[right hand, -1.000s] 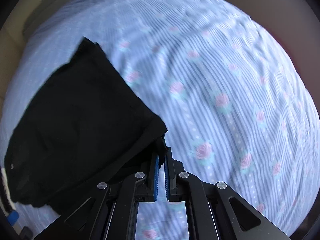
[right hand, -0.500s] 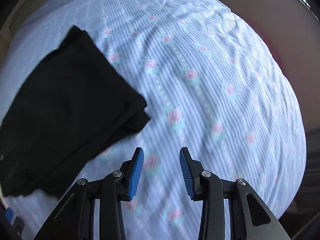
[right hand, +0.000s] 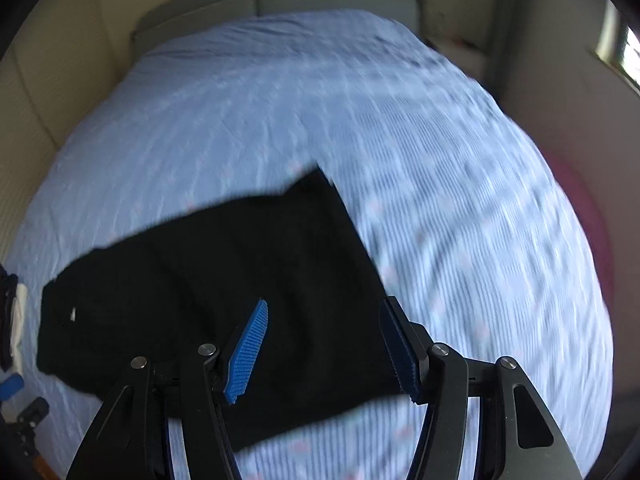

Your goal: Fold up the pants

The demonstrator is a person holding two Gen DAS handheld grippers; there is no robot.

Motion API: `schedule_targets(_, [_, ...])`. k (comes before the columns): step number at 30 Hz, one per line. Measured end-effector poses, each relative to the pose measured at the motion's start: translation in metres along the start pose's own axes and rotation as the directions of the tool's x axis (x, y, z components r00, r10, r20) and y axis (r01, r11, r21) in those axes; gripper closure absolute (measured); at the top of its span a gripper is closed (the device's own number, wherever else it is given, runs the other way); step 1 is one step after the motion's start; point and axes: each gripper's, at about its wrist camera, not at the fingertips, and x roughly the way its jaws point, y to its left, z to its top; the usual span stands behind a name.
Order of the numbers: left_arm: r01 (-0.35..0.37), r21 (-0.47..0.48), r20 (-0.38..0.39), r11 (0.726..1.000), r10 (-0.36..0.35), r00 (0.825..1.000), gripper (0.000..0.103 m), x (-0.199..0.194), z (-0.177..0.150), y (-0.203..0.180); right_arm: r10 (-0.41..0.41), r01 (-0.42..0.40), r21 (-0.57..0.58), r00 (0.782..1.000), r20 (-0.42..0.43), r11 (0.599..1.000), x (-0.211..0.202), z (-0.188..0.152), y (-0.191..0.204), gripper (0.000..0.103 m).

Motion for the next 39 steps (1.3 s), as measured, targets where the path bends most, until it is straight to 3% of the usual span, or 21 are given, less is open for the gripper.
schedule_targets(3, [0.043, -0.002, 0.025, 0.999, -0.043, 0.999, 0.024, 0.015, 0.033, -0.008, 0.017, -0.018, -0.038, 1.0, -0.003, 0.999, 0.025, 0.042, 0.005, 0.044])
schedule_targets(8, [0.038, 0.055, 0.066, 0.998, -0.041, 0.997, 0.024, 0.049, 0.072, -0.02, -0.012, 0.012, -0.002, 1.0, -0.008, 1.0, 0.074, 0.078, 0.0, 0.044])
schedule_targets(13, [0.057, 0.03, 0.026, 0.998, -0.057, 0.998, 0.024, 0.08, 0.079, -0.019, -0.047, 0.045, -0.025, 0.997, -0.056, 0.999, 0.125, 0.092, 0.007, 0.045])
schedule_targets(19, [0.071, 0.022, 0.014, 0.997, -0.071, 0.997, 0.024, 0.101, 0.089, -0.025, -0.099, 0.093, -0.085, 0.993, -0.068, 0.992, 0.152, 0.109, 0.011, 0.045])
schedule_targets(21, [0.087, 0.005, 0.008, 0.996, -0.087, 0.996, 0.024, 0.105, 0.094, -0.026, -0.094, 0.086, -0.072, 0.989, -0.112, 0.994, 0.161, 0.111, 0.011, 0.045])
schedule_targets(22, [0.088, 0.0, 0.008, 0.996, -0.088, 0.996, 0.024, 0.106, 0.095, -0.026, -0.105, 0.096, -0.069, 0.984, -0.146, 0.993, 0.169, 0.112, 0.01, 0.051])
schedule_targets(23, [0.085, -0.004, 0.013, 0.996, -0.085, 0.996, 0.024, 0.106, 0.097, -0.027, -0.105, 0.094, -0.072, 0.98, -0.168, 0.993, 0.177, 0.112, 0.008, 0.07])
schedule_targets(25, [0.082, -0.012, 0.021, 0.997, -0.082, 0.996, 0.024, 0.105, 0.098, -0.027, -0.076, 0.064, -0.065, 0.977, -0.199, 0.996, 0.182, 0.11, 0.006, 0.086])
schedule_targets(30, [0.082, -0.008, 0.018, 0.997, -0.082, 0.996, 0.024, 0.105, 0.099, -0.03, -0.101, 0.095, -0.043, 0.981, -0.165, 0.995, 0.179, 0.115, 0.002, 0.087])
schedule_targets(31, [0.077, -0.004, 0.017, 0.997, -0.077, 0.997, 0.024, 0.105, 0.098, -0.031, -0.114, 0.11, -0.034, 0.979, -0.168, 0.993, 0.18, 0.117, 0.001, 0.084])
schedule_targets(33, [0.066, 0.001, 0.014, 0.998, -0.066, 0.998, 0.024, 0.105, 0.097, -0.032, -0.187, 0.18, -0.057, 0.966, -0.18, 0.982, 0.186, 0.121, 0.0, 0.058])
schedule_targets(34, [0.063, 0.0, 0.013, 0.998, -0.063, 0.998, 0.024, 0.105, 0.097, -0.032, -0.242, 0.231, -0.079, 0.952, -0.189, 0.97, 0.188, 0.121, -0.001, 0.037])
schedule_targets(35, [0.062, 0.0, 0.011, 0.998, -0.062, 0.998, 0.024, 0.105, 0.097, -0.032, -0.31, 0.295, -0.107, 0.935, -0.172, 0.949, 0.186, 0.12, -0.001, 0.029])
schedule_targets(39, [0.062, -0.006, 0.022, 0.998, -0.061, 0.998, 0.024, 0.098, 0.093, -0.027, -0.325, 0.319, -0.077, 0.943, -0.078, 0.945, 0.148, 0.109, -0.009, 0.029])
